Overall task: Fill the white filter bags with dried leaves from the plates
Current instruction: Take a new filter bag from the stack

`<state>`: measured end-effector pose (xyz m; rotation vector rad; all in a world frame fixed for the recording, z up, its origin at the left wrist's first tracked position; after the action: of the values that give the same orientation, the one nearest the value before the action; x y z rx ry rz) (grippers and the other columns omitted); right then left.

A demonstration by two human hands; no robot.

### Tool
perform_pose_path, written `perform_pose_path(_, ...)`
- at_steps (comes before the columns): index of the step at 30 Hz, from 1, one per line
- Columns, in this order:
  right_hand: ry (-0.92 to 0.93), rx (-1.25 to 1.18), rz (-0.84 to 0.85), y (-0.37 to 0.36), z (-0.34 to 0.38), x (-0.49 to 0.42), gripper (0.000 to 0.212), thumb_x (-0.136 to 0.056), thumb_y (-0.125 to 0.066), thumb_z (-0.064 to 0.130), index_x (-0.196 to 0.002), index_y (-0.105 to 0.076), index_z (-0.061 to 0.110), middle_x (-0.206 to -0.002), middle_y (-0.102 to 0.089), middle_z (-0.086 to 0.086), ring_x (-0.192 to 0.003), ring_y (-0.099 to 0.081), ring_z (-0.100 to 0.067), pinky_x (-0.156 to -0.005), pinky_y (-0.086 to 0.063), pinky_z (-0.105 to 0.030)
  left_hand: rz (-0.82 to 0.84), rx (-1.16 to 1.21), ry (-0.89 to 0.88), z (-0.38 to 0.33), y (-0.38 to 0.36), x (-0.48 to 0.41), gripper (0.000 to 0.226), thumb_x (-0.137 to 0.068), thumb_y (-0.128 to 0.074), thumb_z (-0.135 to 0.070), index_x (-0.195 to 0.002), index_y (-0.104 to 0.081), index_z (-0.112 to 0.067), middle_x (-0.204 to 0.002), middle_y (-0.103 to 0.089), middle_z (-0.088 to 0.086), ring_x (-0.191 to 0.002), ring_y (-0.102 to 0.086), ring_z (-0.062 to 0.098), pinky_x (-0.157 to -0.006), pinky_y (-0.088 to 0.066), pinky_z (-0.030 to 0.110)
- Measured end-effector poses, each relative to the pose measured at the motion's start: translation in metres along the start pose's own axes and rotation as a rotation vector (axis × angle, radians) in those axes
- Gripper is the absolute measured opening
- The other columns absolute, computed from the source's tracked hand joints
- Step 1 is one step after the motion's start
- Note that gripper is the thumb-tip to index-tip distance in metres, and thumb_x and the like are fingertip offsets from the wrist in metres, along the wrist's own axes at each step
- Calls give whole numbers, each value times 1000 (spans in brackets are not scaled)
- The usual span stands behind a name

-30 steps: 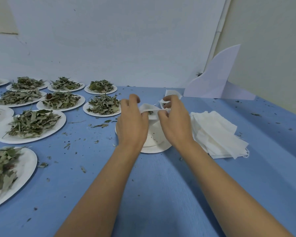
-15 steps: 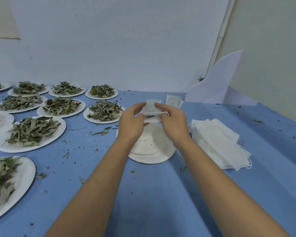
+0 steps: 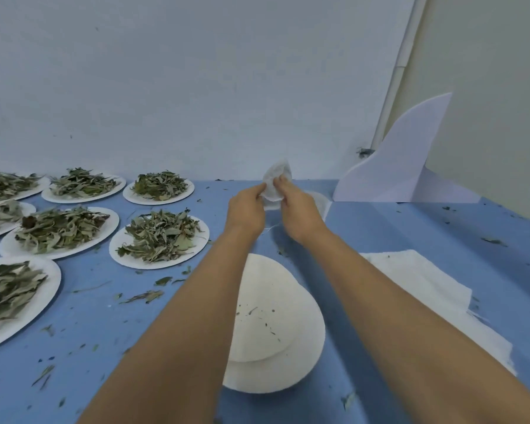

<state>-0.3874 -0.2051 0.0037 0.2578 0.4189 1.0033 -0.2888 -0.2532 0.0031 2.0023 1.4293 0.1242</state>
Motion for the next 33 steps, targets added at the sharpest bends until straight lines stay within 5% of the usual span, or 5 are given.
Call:
perform_pose_path(6,61,1091,95,-14,-16,6,44,-96,-43,22,-135,-38,3,-138,-45,-13,-128,-38,-26,-105,-33,-33,348,-426,-67,15,-38,13,54,-101,-32,-13,-151,-16,-23,-136,-50,17,-121,-49,33,-102,-38,38)
perform_pose_path(12,119,696,-16,-3,27,30,49,-97,-41,23,-140,-36,1,-146,-40,-14,-143,-21,-23,-109,-28,-33,216,-454,8,16,-3,30,27,-101,-32,-20,-102,-56,-7,-105,-61,13,-98,-57,30,-78,-43,36)
perform_pose_path(22,-179,-59,-184,27,-6,138,28,-93,-37,15,-69,-35,28,-70,-40,12,-70,-39,-12,-56,-25,-24,171,-271,77,28,32,120,44,-102,-29,-41,-135,-48,-18,-136,-53,5,-124,-47,25,-94,-36,35)
perform_pose_path(27,-269,-225,-245,25,-25,164,42,-97,-37,16,-138,-46,16,-138,-48,4,-127,-42,-15,-90,-26,-20,-7,-123,109,24,40,143,36,-103,-29,-34,-108,-58,-13,-107,-60,2,-94,-52,20,-76,-33,29)
perform_pose_path(33,-247,-289,-337,29,-22,162,38,-97,-38,15,-131,-54,15,-117,-56,8,-89,-48,-1,-64,-32,-10,-221,-53,249,29,53,160,32,-102,-28,-28,-90,-53,-11,-81,-55,2,-71,-46,16,-62,-30,32)
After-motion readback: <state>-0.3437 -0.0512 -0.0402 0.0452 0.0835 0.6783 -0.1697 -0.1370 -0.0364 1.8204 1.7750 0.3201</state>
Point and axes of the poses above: each hand's wrist, its own x-axis away from the middle knuckle, its own y-axis out of the back of the hand, z = x × y, the point moved 9 cm from there along -x, towards the middle knuckle
